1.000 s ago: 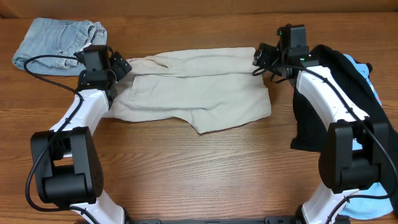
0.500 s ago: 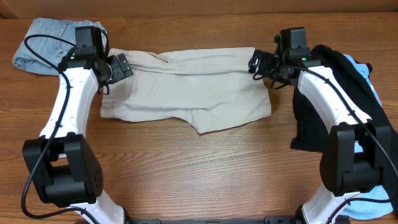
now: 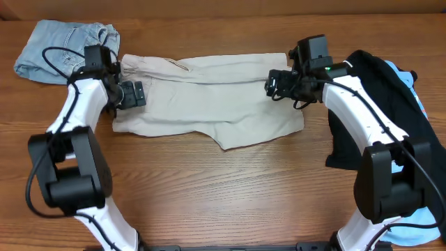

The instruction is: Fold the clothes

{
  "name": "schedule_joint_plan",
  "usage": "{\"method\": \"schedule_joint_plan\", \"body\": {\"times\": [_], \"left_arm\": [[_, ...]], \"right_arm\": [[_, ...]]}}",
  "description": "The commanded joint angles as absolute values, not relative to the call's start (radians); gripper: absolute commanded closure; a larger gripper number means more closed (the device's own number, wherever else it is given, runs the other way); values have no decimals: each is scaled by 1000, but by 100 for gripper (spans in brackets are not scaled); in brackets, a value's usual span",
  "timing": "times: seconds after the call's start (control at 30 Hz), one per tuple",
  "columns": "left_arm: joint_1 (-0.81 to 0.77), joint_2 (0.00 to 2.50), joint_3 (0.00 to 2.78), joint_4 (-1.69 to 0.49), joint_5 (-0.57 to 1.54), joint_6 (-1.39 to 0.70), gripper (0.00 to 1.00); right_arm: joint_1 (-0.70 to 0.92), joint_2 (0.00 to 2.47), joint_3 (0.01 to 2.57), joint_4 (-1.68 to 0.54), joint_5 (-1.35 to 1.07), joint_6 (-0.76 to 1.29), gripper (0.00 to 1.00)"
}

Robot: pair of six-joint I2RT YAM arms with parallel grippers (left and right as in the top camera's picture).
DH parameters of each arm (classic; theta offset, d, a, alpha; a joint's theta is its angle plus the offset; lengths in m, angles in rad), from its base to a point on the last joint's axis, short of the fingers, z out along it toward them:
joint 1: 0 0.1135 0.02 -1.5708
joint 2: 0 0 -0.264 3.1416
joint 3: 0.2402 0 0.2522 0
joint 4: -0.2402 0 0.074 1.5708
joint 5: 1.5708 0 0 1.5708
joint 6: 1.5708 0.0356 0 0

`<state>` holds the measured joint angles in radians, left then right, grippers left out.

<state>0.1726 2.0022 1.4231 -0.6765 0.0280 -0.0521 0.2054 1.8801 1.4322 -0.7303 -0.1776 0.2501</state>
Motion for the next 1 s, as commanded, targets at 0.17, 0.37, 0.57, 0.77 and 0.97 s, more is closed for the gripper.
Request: {"method": "schedule_joint_plan", "body": {"times": [0.17, 0.37, 0.57, 0.77, 0.97], "left_arm": [[204, 2133, 1412, -614, 176, 117, 0], [197, 2138, 1410, -608, 292, 135, 8], [168, 2138, 1391, -615, 336, 122, 53], [162, 2138, 1385, -611, 330, 87, 96], [185, 2101, 1598, -856, 386, 11, 96]], "right_arm": [[231, 1840, 1460, -737, -180, 231, 4], [231, 1840, 1460, -738, -173, 231, 6], [231, 1840, 1460, -728, -174, 232, 9], [231, 1840, 1460, -720, -178, 240, 13], [227, 1832, 1490, -736, -257, 263, 23]]}}
